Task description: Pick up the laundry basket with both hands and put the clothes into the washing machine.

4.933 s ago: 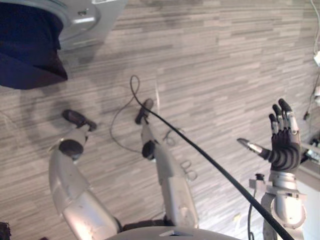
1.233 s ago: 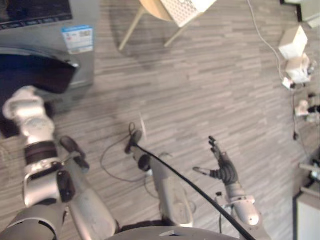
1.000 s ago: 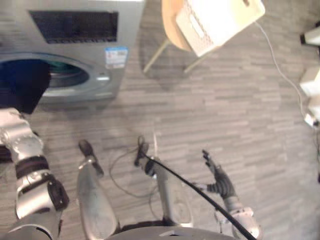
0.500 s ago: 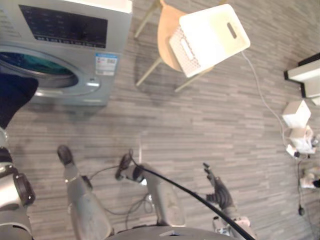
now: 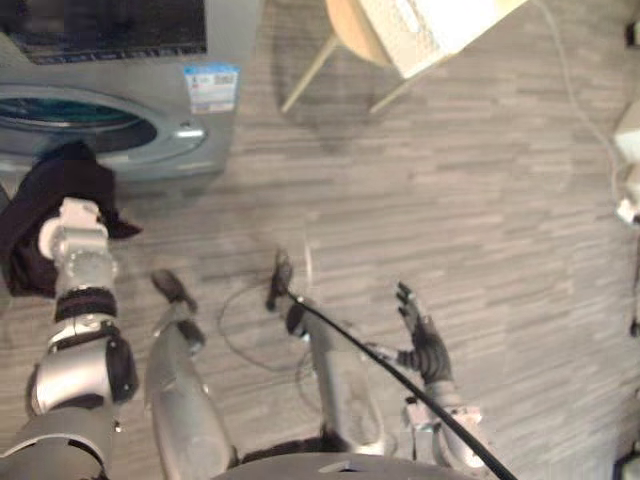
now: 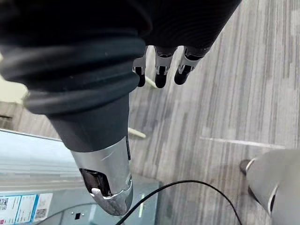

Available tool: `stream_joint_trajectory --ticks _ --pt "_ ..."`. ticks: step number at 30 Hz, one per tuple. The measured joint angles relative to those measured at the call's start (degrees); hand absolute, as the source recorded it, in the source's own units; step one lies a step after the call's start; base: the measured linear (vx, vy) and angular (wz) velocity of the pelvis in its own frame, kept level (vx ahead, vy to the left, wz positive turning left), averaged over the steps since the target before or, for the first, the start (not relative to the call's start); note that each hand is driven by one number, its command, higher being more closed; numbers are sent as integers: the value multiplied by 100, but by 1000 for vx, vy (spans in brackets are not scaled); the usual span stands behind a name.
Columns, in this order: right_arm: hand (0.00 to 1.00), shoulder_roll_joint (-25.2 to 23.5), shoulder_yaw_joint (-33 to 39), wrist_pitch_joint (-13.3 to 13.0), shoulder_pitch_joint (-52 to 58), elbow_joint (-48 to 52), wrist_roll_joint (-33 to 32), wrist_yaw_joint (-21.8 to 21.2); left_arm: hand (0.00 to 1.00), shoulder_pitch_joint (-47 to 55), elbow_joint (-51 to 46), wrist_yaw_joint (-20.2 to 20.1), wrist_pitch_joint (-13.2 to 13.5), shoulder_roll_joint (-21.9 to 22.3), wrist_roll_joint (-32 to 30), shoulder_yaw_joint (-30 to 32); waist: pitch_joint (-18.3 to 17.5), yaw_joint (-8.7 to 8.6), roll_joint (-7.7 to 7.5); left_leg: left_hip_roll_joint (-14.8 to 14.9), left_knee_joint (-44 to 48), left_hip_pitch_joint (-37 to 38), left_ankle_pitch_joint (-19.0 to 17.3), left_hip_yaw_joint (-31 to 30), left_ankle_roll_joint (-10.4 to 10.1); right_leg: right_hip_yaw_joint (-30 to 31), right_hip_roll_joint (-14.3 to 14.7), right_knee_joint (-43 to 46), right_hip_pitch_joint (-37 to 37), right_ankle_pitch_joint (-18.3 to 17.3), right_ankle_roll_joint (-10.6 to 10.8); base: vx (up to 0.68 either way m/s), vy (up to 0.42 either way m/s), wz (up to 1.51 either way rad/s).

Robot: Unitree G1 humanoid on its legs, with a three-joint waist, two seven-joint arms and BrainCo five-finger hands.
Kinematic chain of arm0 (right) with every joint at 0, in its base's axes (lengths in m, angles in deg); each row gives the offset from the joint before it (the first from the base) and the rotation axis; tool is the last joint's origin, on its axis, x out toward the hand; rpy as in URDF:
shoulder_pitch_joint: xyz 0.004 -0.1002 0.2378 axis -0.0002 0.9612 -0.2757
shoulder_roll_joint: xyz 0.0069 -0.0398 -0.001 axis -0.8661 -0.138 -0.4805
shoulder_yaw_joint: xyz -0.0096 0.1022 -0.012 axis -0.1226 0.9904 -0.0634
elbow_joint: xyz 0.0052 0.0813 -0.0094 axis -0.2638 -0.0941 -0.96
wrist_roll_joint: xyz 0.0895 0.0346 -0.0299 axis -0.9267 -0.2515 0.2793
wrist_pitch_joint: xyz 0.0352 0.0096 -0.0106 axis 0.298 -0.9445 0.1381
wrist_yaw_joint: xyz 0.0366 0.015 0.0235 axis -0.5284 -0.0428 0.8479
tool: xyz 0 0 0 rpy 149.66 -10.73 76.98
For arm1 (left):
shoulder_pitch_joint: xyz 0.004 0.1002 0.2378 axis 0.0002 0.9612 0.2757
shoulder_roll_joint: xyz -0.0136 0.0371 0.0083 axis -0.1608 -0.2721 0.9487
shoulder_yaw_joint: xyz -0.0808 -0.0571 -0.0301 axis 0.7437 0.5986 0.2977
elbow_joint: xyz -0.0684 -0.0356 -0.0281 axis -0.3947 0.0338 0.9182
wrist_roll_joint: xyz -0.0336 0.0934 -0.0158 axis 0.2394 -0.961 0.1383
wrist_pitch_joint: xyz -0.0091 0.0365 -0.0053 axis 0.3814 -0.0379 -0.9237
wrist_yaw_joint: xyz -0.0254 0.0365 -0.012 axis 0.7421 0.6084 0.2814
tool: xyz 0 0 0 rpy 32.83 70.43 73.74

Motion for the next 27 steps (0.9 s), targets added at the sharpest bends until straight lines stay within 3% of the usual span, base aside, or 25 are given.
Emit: stream_joint_trajectory --ticks 4,11,15,20,23,25,27 --pt "0 -31 -1 1 -9 157 -154 196 0 -404 -233 -4 29 -1 21 -79 56 -1 83 307 426 -389 -201 218 139 56 162 -308 -188 306 58 26 64 -29" --pt "0 -79 3 -10 -7 539 -220 208 0 -1239 -624 -184 59 -86 52 -640 120 29 181 517 908 -663 -564 563 302 282 223 -666 -351 640 207 59 83 -21" --pt "0 -79 7 -9 -3 548 -221 207 0 -1492 -937 -90 182 -101 54 -778 131 40 196 591 1087 -751 -709 617 334 329 252 -808 -362 736 255 53 60 -12" --pt "0 -74 132 -4 -1 546 -219 207 0 -1694 -1204 136 461 -107 53 -945 168 158 254 756 1391 -908 -892 949 420 462 279 -947 -534 892 307 53 55 -16" --pt "0 -63 454 5 -48 551 -218 221 0 -1773 -1146 140 474 -107 156 -1141 180 280 273 935 1691 -910 -1118 1110 490 568 333 -998 -534 999 339 28 63 -28" --pt "0 81 611 19 -47 534 -213 228 0 -1939 -923 149 410 -70 296 -1218 181 274 275 966 1828 -886 -1357 1195 538 530 284 -933 -565 1093 271 -26 76 -19" --pt "0 230 686 32 -139 485 -185 230 0 -1980 -884 358 408 -35 451 -1208 180 213 274 943 1855 -762 -1531 1461 659 -100 60 -412 -853 1358 -115 -45 52 -23"
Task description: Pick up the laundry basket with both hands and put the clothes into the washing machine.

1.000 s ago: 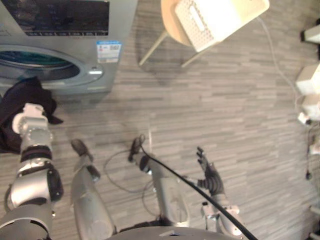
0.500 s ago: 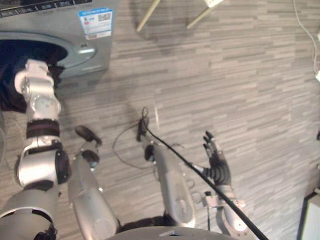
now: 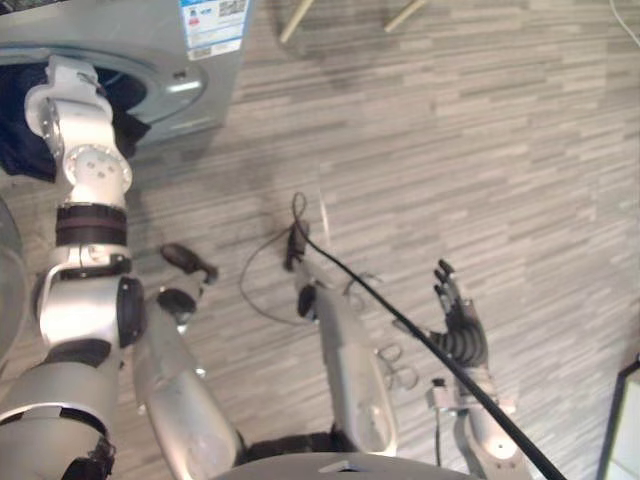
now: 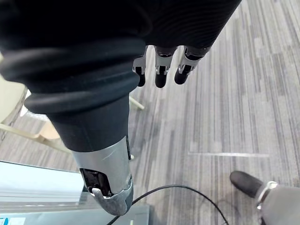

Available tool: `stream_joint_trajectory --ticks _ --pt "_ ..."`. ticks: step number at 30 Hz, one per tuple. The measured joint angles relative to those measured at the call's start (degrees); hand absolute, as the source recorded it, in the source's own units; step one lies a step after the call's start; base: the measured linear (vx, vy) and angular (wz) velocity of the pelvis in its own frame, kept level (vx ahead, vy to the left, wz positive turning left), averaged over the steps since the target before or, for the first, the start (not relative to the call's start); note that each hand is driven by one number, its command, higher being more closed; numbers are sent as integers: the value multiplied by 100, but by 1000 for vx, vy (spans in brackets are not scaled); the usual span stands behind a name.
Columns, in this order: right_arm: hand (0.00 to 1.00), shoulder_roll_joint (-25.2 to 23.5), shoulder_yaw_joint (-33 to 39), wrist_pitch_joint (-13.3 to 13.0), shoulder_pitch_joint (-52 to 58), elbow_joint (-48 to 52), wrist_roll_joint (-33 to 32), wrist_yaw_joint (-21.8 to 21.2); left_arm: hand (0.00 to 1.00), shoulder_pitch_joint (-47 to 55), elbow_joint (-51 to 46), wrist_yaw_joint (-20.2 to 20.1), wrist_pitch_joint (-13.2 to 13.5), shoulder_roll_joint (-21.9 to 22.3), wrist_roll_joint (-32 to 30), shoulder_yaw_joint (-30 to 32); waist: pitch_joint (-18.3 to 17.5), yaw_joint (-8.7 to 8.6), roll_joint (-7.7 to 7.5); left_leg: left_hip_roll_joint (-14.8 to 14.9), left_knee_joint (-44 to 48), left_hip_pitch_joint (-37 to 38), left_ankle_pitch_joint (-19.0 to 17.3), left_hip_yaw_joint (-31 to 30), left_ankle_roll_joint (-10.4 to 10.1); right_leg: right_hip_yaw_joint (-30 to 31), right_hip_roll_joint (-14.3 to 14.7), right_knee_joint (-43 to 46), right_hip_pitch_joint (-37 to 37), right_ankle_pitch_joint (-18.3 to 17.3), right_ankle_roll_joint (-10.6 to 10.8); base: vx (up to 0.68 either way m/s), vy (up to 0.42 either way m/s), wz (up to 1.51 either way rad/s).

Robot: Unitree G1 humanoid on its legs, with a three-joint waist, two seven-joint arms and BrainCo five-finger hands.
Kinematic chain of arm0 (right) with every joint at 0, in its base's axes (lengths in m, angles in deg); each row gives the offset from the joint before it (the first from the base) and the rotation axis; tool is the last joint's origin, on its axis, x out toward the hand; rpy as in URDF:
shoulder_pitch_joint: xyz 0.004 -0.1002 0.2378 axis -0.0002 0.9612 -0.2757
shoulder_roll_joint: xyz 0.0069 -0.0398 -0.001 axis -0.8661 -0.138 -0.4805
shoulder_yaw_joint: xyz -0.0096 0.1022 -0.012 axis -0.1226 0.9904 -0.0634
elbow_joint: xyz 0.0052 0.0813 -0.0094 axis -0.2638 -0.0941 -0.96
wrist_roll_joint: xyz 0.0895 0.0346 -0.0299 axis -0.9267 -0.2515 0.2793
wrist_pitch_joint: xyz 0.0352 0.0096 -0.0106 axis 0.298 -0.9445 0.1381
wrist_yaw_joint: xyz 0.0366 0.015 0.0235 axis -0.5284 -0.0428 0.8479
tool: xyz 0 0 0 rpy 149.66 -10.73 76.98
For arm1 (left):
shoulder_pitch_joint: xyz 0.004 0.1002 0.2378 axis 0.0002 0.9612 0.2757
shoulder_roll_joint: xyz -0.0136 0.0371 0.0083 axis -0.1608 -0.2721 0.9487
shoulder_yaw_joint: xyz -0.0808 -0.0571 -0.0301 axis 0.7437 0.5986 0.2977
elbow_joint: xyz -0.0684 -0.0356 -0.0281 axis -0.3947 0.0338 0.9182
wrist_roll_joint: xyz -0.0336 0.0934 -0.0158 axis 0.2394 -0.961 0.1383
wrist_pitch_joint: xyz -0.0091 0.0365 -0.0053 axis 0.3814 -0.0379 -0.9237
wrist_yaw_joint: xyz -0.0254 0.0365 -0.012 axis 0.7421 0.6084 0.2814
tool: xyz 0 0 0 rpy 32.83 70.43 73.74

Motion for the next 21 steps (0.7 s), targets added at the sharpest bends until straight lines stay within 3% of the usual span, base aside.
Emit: stream_joint_trajectory --ticks 2,3,5,6,7,8,11,14,16,17,18,19,20,21 --pt "0 30 -9 10 -171 -118 77 0 0 -3 264 251 -16 23 113 44 -4 -157 -7 -185 17 249 -114 165 165 -374 -418 600 -161 25 -146 -30 60 -9" --pt "0 31 -26 9 -205 -186 79 -5 0 -10 360 334 -22 31 147 53 -4 -192 -6 -242 6 340 -137 192 198 -397 -491 716 -195 -62 -291 0 0 0" --pt "0 11 -47 20 -215 -416 83 -9 0 -9 624 496 -52 87 214 58 -17 -281 -27 -563 -232 640 -120 379 155 -774 -530 832 25 -788 -368 8 -76 23" --pt "0 12 -46 27 -169 -443 87 -7 0 9 634 553 -59 155 199 81 -17 -313 -28 -662 -206 716 -121 426 139 -810 -524 690 187 -944 -490 74 -114 24" --pt "0 90 -80 70 -248 -478 87 -25 0 122 652 618 -58 221 129 162 36 -294 54 -557 -4 827 -145 449 128 -779 -472 751 302 -1206 -575 84 -93 1" --pt "0 88 -115 86 -281 -462 87 -34 0 191 686 623 -50 243 46 228 36 -292 54 -530 60 900 -166 452 197 -762 -493 879 323 -1262 -520 106 -104 -10" --pt "0 86 -175 100 -95 -293 76 -58 0 196 1083 669 -321 319 -713 312 20 -196 30 -144 822 892 -192 33 259 -725 -483 1360 562 -1587 -434 116 -99 7" --pt "0 143 -58 68 -139 312 -56 -35 0 61 1118 660 -974 161 -2321 281 5 -179 6 -6 1414 324 88 -857 233 -828 -514 1646 571 -1887 -439 28 -94 32" --pt "0 119 -4 -26 -271 489 -173 -28 0 34 1085 495 -1429 -100 -3495 27 -35 -144 -59 28 1345 -160 62 -1703 415 -669 -508 1741 456 -1943 -403 -46 -17 8" --pt "0 70 5 -32 -410 434 -174 -15 0 42 1037 384 -1651 -260 -4121 -50 -126 -131 -197 -31 763 -167 38 -2289 320 -415 -502 1867 255 -1954 -377 -54 10 -27" --pt "0 -5 18 -56 -488 405 -176 10 0 77 938 281 -1740 -328 -4627 -86 -192 -111 -296 -97 272 -108 151 -2670 45 -177 -505 1978 57 -1950 -324 -48 58 -28" --pt "0 -106 55 -157 -559 290 -183 14 0 193 722 170 -1789 -364 -5165 -155 -210 -130 -321 -130 69 -8 504 -2604 -529 -18 -507 2035 -76 -1930 -238 -43 92 -10" --pt "0 -302 64 -210 -610 76 -194 10 0 298 610 85 -1833 -413 -5968 -238 -273 -216 -412 -304 -113 24 753 -2456 -898 298 -495 2035 -281 -1868 -93 -49 91 13" --pt "0 -349 68 -226 -629 3 -189 12 0 367 544 86 -1897 -557 -6536 -370 -302 -283 -452 -384 -173 19 779 -2271 -930 475 -506 1977 -396 -1764 -9 -56 74 3"
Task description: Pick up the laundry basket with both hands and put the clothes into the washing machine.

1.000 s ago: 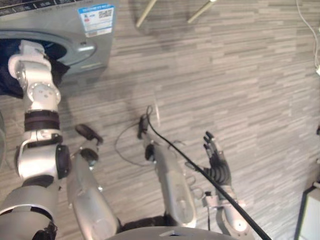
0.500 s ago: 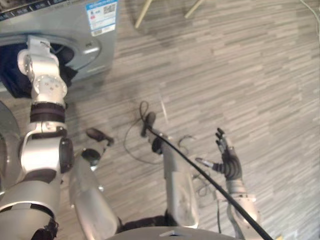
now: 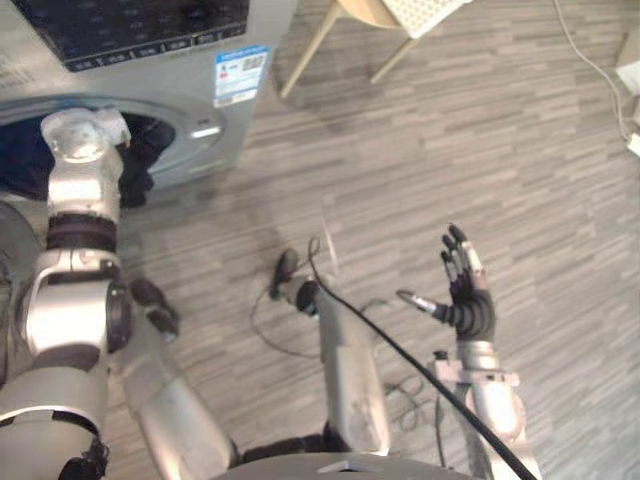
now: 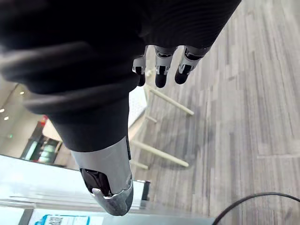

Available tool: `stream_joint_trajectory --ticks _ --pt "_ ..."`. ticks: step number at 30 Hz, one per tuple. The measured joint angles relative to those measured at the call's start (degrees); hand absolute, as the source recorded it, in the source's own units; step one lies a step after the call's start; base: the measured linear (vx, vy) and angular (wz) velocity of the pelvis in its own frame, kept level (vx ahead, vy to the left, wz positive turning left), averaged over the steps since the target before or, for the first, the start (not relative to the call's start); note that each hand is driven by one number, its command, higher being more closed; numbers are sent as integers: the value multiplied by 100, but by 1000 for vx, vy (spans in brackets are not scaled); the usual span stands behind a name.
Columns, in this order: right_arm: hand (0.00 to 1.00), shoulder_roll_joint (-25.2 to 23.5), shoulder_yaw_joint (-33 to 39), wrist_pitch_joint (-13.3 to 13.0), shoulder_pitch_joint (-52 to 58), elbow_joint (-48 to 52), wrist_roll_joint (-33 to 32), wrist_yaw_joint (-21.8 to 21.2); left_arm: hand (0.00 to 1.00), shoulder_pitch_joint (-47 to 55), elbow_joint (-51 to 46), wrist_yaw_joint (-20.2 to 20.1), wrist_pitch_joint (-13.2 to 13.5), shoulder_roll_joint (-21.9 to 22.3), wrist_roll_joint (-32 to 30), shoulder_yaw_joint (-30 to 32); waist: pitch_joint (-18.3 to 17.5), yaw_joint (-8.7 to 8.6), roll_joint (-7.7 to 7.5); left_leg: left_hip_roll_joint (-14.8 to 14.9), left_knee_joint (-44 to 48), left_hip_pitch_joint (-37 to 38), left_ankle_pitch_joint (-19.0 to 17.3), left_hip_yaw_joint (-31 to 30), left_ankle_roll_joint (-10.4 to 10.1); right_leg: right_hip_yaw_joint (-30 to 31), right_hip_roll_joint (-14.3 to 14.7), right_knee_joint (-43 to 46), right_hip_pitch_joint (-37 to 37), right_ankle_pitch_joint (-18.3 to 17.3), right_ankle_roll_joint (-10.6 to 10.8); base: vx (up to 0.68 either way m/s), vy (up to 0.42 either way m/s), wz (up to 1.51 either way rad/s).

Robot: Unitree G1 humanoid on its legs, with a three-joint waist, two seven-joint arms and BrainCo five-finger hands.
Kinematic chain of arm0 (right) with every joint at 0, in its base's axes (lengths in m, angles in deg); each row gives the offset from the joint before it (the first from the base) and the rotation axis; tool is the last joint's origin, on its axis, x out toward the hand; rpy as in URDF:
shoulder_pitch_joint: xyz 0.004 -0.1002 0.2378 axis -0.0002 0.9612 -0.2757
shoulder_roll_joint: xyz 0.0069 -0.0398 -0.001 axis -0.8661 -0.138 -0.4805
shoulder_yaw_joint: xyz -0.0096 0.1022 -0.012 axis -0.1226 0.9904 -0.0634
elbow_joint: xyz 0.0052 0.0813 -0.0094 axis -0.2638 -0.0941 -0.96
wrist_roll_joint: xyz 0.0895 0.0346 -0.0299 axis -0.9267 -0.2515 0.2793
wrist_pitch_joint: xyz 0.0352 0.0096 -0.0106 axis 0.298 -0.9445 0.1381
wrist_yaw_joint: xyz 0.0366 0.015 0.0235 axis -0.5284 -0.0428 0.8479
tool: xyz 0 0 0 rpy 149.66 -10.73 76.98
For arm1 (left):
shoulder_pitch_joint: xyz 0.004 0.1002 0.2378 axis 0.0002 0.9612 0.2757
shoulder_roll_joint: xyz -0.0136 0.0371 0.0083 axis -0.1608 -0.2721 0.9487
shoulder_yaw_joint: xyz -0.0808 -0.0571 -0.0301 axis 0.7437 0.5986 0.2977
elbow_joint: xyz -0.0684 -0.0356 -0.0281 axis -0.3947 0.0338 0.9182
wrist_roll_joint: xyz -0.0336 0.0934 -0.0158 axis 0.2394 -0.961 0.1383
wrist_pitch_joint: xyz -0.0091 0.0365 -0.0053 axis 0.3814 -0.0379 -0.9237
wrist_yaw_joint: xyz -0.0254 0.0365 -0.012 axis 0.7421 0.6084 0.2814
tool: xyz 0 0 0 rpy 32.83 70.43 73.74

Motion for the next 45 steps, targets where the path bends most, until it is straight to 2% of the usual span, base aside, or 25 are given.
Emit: stream_joint_trajectory --ticks 3,4,5,7,10,11,12,13,14,17,18,19,20,21,22,23,24,25,26,28,32,37,41,43,45 --pt "0 -5 152 -92 -120 42 33 109 0 164 -161 -220 -354 -714 -1977 -605 1 66 1 69 146 -13 -124 482 28 281 103 -553 -165 498 133 -26 101 -52" --pt "0 -5 178 -106 -107 40 36 146 0 246 -227 -226 -356 -843 -2287 -744 1 87 1 103 162 -20 -155 553 55 306 139 -696 -166 614 152 -25 169 -76" --pt "0 1 246 -122 -76 38 33 178 0 381 -400 -398 -335 -1287 -3254 -1354 9 119 14 156 144 -50 -200 693 107 311 221 -1132 -109 902 241 -26 136 -49" --pt "0 7 374 -201 -44 62 31 160 0 379 -680 -670 -151 -1720 -3950 -2158 12 171 18 166 91 -93 -233 831 163 233 229 -1623 -27 1162 252 -21 151 -37" --pt "0 228 600 -295 152 198 -56 -146 0 366 -1468 -1296 625 -2665 -4778 -3448 84 192 123 140 -27 -150 -331 1174 321 -164 152 -2564 187 1430 206 10 182 -35" --pt "0 378 708 -312 300 287 -73 -255 0 325 -1669 -1459 944 -2954 -4800 -3724 124 186 182 110 22 -152 -396 1259 370 -237 83 -2730 231 1629 245 37 152 -18" --pt "0 467 754 -320 333 286 -73 -300 0 327 -1774 -1486 1049 -3075 -4797 -3876 142 179 208 111 75 -155 -430 1283 380 -248 76 -2791 259 1757 260 34 125 -3" --pt "0 664 850 -321 344 281 -75 -317 0 330 -1940 -1523 1311 -3186 -4789 -4130 170 188 251 119 152 -154 -494 1319 380 -260 52 -2861 296 2009 318 25 82 -3" --pt "0 772 892 -327 321 282 -76 -319 0 330 -2040 -1556 1436 -3220 -4800 -4181 176 209 261 140 172 -154 -511 1345 378 -284 53 -2882 296 2046 336 42 76 -8" --pt "0 992 1263 -407 114 280 -82 -307 0 334 -1869 -1615 1519 -2981 -5194 -3842 182 251 270 184 184 -166 -545 1388 331 -300 110 -3085 323 2215 367 56 31 -15" --pt "0 836 1481 -417 -103 284 -147 -278 0 340 -1201 -1618 1379 -2070 -5228 -2716 182 296 272 180 164 -180 -558 1404 321 -302 130 -3166 331 2251 373 38 13 -5" --pt "0 778 1513 -417 -190 296 -182 -251 0 340 -930 -1625 1194 -1636 -4904 -2135 182 291 271 177 165 -206 -563 1397 323 -316 143 -3200 331 2267 375 32 5 -1" --pt "0 699 1524 -359 -362 396 -168 -198 0 250 -568 -1580 820 -775 -3586 -616 182 230 271 187 170 -282 -567 1363 331 -339 171 -3261 329 2301 367 0 0 0" --pt "0 675 1524 -267 -400 510 -166 -165 0 114 -396 -1571 678 -515 -2512 -83 183 179 273 191 180 -304 -565 1352 333 -338 183 -3289 329 2321 360 0 0 0" --pt "0 660 1508 -124 -389 742 -168 -125 0 -215 34 -1524 427 -370 -567 260 187 136 279 194 204 -286 -563 1366 333 -336 204 -3321 331 2356 349 18 -1 -8" --pt "0 746 1409 -38 -386 854 -176 -95 0 -441 273 -1559 306 -433 1163 -73 194 107 290 199 204 -230 -563 1389 333 -320 211 -3321 360 2358 348 17 -1 -9" --pt "0 843 1326 4 -361 888 -180 -71 0 -497 249 -1620 305 -460 2238 -360 205 102 306 200 204 -203 -563 1386 333 -319 212 -3325 391 2358 348 15 5 -6" --pt "0 1091 1058 95 -318 907 -193 -52 0 -540 122 -1628 386 -481 3926 -810 211 95 315 199 192 -118 -567 1388 328 -319 213 -3346 487 2358 348 0 0 0" --pt "0 1269 796 119 -275 941 -201 -53 0 -332 139 -1589 557 -561 5099 -984 211 48 315 204 177 -73 -572 1371 319 -330 210 -3391 561 2359 348 0 0 0" --pt "0 1417 688 164 12 994 -204 -60 0 15 -183 -1520 765 -459 6126 -1159 213 100 320 205 167 8 -572 1396 318 -344 235 -3417 623 2360 349 16 -4 -1" --pt "0 1756 705 307 467 1163 -203 -105 0 687 -605 -1395 954 -300 6930 -1085 212 140 321 181 141 327 -573 1427 318 -387 235 -3439 913 2358 347 13 3 -1" --pt "0 1714 673 298 784 988 -165 -196 0 1738 -1576 -1072 1438 591 8058 23 204 41 323 23 -92 731 -549 1416 278 -382 229 -3535 1221 2345 330 -3 -7 -1" --pt "0 1363 673 321 767 165 37 -200 0 2190 -2147 -1080 2038 1515 8502 920 -31 -48 374 -84 -258 816 -492 1199 187 -364 295 -3676 1331 2286 240 -11 -26 -4" --pt "0 1203 660 329 746 -91 52 -272 0 2296 -2123 -1059 2319 1755 8606 1321 -244 -126 430 -81 -294 826 -476 1169 160 -350 347 -3762 1358 2310 202 -17 -57 -10" --pt "0 1186 656 328 744 -185 52 -281 0 2353 -2112 -1083 2445 1907 8737 1475 -277 -147 446 -58 -295 913 -473 1142 155 -339 394 -3830 1470 2342 169 -16 -32 -8"
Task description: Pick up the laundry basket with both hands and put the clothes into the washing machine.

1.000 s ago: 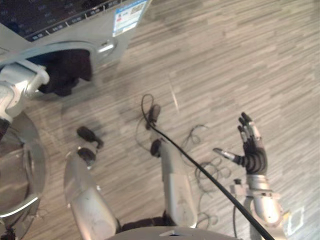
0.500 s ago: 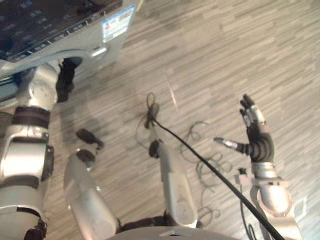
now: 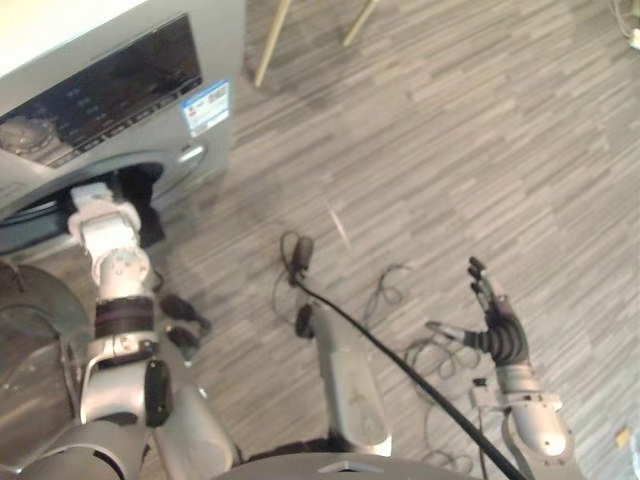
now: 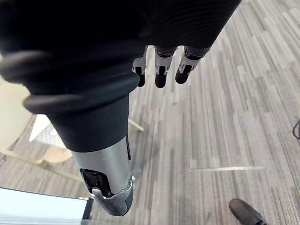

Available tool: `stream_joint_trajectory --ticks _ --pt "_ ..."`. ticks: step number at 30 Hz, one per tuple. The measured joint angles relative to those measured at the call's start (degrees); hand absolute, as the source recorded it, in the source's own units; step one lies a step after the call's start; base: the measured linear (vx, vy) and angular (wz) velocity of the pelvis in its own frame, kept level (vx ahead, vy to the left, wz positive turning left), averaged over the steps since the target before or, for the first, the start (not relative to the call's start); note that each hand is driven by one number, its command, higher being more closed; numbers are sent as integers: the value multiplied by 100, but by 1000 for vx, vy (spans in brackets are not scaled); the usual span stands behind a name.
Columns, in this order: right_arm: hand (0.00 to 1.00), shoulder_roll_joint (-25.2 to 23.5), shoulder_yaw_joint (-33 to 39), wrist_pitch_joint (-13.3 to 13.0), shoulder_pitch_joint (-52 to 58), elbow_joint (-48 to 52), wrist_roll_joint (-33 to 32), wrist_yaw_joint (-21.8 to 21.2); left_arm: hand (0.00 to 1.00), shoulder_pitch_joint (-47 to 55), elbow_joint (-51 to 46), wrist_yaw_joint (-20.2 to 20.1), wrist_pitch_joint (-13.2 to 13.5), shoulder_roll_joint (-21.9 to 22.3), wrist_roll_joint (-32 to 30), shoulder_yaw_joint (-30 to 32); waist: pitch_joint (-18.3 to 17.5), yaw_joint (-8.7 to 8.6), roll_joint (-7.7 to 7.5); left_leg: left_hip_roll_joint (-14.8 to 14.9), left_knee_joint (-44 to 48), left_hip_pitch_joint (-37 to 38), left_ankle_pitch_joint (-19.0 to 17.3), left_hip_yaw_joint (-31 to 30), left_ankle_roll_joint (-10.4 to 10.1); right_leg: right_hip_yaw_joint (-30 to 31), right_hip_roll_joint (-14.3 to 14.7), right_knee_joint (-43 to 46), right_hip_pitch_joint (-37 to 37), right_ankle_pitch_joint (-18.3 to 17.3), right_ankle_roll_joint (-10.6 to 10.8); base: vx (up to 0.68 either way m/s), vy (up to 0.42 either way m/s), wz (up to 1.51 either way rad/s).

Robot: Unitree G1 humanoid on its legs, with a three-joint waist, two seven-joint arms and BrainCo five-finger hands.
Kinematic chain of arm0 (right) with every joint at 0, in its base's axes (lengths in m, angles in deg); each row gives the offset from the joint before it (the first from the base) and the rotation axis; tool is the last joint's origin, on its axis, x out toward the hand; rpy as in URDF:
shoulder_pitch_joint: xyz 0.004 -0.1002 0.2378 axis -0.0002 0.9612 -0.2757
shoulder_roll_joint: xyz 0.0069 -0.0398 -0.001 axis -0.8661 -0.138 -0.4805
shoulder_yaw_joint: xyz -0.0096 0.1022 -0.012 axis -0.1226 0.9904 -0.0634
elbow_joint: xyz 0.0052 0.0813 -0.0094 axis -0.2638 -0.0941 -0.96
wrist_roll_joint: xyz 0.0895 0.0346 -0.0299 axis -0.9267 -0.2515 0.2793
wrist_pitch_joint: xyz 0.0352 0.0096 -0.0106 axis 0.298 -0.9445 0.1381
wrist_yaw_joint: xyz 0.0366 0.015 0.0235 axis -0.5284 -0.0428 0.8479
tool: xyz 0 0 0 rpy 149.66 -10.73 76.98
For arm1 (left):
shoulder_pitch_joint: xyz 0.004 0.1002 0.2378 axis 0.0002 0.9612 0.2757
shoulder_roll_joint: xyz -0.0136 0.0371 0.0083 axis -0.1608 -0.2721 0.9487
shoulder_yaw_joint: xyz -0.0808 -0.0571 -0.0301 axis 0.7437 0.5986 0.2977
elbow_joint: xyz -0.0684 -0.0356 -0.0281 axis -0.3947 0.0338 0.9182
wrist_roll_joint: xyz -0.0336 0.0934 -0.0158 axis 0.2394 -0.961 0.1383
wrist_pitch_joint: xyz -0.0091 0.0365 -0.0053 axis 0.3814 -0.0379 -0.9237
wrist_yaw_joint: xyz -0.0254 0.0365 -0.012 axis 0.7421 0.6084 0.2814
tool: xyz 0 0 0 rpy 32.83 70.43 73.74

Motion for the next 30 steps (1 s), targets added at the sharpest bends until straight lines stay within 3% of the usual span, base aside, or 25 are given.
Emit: stream_joint_trajectory --ticks 3,4,6,7,12,14,17,22,30 --pt "0 -38 -64 3 -3 9 1 -25 0 172 -1 -108 266 472 308 192 -161 13 -6 95 78 70 -47 -104 -85 -1 91 -17 128 -1 -2 -25 -23 -13" --pt "0 -71 -283 -26 59 526 237 -30 0 491 -119 -175 670 1134 306 334 -317 70 -32 222 173 153 -144 -127 -148 -20 216 -271 363 11 -18 -20 -30 -14" --pt "0 -72 -346 -23 60 527 337 -34 0 488 -144 -174 687 1126 292 333 -321 87 -37 221 175 154 -144 -125 -148 -18 217 -283 372 12 -18 23 -14 -5" --pt "0 109 -308 -17 -37 428 418 -33 0 334 533 -104 31 632 -870 286 -330 171 -59 324 257 158 -123 -299 -178 -63 314 -206 459 168 15 64 8 2" --pt "0 102 -307 -17 -92 265 418 -34 0 177 885 -107 -52 346 -889 250 -309 169 -184 284 244 158 -140 -297 -179 -35 290 -249 458 84 17 11 3 0" --pt "0 117 -308 -11 -123 184 418 -35 0 166 1285 -128 -65 -75 -897 -39 -278 154 -266 284 253 158 -123 -313 -190 -35 295 -248 458 103 8 0 0 0" --pt "0 239 -339 -17 -287 -9 338 -166 0 191 1945 -390 -524 -656 -874 -617 -224 142 -387 253 256 158 -129 -342 -199 -32 282 -271 470 130 17 0 0 0" --pt "0 334 -337 -13 -463 -266 336 -245 0 440 2506 -638 -833 -663 -868 -922 -162 136 -473 92 224 152 -159 -426 -186 -33 200 -391 525 249 39 9 43 5" --pt "0 328 -342 -15 -468 -286 337 -268 0 925 2870 -796 -909 -444 -857 -912 11 173 -503 2 253 146 -241 -508 -196 -23 150 -386 531 259 60 -5 29 1"
